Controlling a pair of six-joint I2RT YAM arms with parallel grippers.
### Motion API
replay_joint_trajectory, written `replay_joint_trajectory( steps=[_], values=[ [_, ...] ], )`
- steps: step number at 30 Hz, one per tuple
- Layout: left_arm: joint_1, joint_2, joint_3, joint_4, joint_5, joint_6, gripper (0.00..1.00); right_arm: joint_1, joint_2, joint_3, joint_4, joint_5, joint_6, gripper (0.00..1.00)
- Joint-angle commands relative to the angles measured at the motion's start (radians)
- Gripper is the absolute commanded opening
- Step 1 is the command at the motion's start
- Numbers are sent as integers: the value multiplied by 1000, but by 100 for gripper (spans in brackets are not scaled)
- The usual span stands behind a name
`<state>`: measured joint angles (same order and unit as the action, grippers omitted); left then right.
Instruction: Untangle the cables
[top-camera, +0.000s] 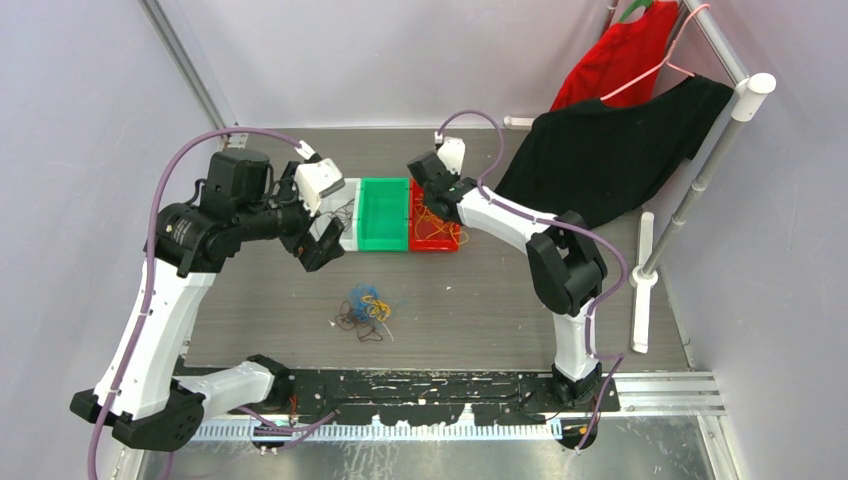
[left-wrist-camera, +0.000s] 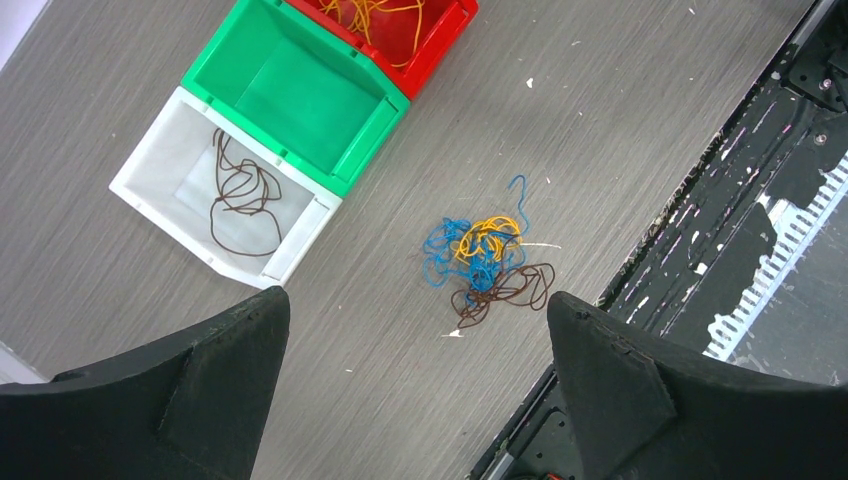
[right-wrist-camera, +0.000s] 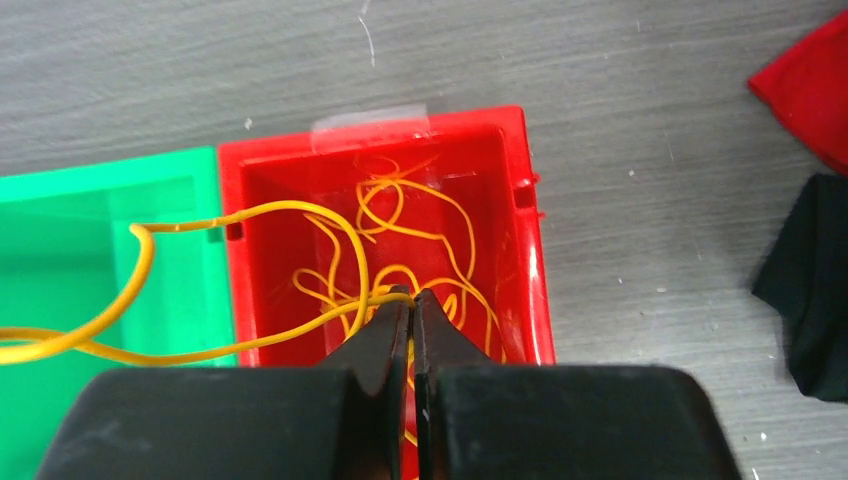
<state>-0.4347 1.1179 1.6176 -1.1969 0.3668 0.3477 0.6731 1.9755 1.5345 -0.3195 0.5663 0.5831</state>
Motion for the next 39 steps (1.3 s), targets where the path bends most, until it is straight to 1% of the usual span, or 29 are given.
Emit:
replay_joint_trajectory(
  steps=[1, 3, 4, 7, 9, 12, 14, 19, 22, 26, 29, 31, 33, 35, 39],
  values=[
    [-3, -16, 5, 30, 14, 2, 100, -3, -23, 9, -62, 9, 37, 8],
    [-2, -17, 4, 33, 13, 1, 99, -3, -24, 20, -101, -3, 25, 13],
    [-2, -18, 4, 34, 12, 1, 99, -3, -26, 29, -116, -13, 18, 17],
    [-3, -19, 5, 37, 11, 0, 99, -4, -32, 55, -165, -35, 4, 36],
    [-3, -19, 5, 37, 11, 1, 99, -6, -36, 70, -202, -41, 0, 42],
    [-3, -19, 5, 42, 10, 2, 100, -12, -48, 86, -245, -53, 4, 47],
    [-2, -18, 4, 44, 11, 3, 100, -18, -66, 85, -256, -74, 2, 49],
    [-2, -15, 4, 45, 16, 3, 100, -24, -118, 99, -244, -116, -18, 52],
    [-4, -14, -1, 49, 18, 2, 100, -25, -105, 135, -208, -177, -45, 53],
    [-2, -19, -2, 46, 15, 3, 100, -26, -28, 236, -216, -240, -66, 53],
    [-3, -21, -4, 46, 9, 11, 100, -30, 38, 309, -233, -286, -46, 52],
    [-2, -23, -4, 47, 6, 13, 100, -37, 78, 337, -250, -293, -9, 47],
    [-2, -21, -5, 48, 5, 14, 100, -47, 104, 333, -254, -284, 31, 37],
    [-2, -23, -4, 47, 5, 16, 100, -54, 117, 304, -232, -268, 52, 29],
    [-3, -25, -7, 48, 2, 18, 100, -69, 146, 260, -199, -223, 75, 20]
  ],
)
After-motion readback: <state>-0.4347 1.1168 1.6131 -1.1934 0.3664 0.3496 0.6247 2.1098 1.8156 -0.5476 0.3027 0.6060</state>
